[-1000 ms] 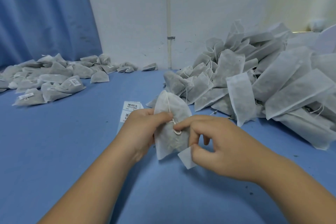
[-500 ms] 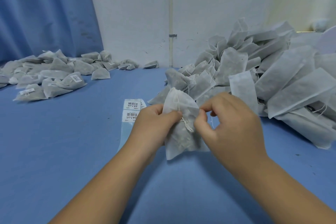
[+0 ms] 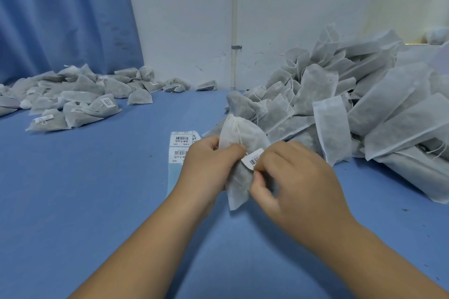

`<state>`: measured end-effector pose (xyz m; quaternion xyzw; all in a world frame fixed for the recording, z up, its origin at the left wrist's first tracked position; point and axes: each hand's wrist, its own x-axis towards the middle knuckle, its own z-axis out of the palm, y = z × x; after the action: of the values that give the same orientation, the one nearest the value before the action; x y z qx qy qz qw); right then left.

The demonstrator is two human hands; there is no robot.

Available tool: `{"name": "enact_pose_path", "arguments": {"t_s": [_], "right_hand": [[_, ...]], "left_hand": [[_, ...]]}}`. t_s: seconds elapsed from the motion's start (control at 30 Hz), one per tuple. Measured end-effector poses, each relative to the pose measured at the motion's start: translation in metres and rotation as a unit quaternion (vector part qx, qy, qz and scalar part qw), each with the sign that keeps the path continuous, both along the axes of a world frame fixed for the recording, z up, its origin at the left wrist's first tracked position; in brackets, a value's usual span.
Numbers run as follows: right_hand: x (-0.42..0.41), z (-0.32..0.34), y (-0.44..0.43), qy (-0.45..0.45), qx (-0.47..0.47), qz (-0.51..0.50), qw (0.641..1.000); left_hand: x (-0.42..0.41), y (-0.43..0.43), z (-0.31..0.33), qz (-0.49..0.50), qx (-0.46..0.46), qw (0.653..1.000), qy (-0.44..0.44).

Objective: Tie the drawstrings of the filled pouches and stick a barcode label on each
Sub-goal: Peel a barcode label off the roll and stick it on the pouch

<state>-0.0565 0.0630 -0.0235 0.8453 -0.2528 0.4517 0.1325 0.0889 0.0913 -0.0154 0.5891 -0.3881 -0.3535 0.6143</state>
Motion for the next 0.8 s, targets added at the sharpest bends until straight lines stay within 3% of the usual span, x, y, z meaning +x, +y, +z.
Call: {"name": "enact_pose_path", "arguments": {"t_s": [0.23,0.4,0.5,0.63,0.7,0.8], "right_hand": [[-0.004,0.002,0.002,0.072,0.044,0.011,0.996],[-0.007,0.004,0.001,0.097,0.116,0.021,0.988],[-0.01,0.005,-0.004,-0.021,0.235,0.091,0.967],[-0.017,0.015,-0.012,-0.158,0.459,0.175,0.857],[-0.019,0.016,-0.019,-0.204,0.503,0.155,0.826],[-0.02,0.014,-0.027,-0.262,0.506,0.098,0.816]], "left_hand": [[0.003,0.001,0.0,-0.004,-0.013,1.0,0.021],[0.008,0.003,0.002,-0.089,0.002,0.993,0.074],[0.01,0.002,0.001,-0.118,-0.015,0.989,0.084],[0.009,-0.001,-0.004,-0.139,-0.023,0.989,0.047],[0.009,-0.002,-0.006,-0.128,-0.027,0.991,0.024],[0.008,-0.002,-0.006,-0.118,-0.041,0.992,0.011]]}}
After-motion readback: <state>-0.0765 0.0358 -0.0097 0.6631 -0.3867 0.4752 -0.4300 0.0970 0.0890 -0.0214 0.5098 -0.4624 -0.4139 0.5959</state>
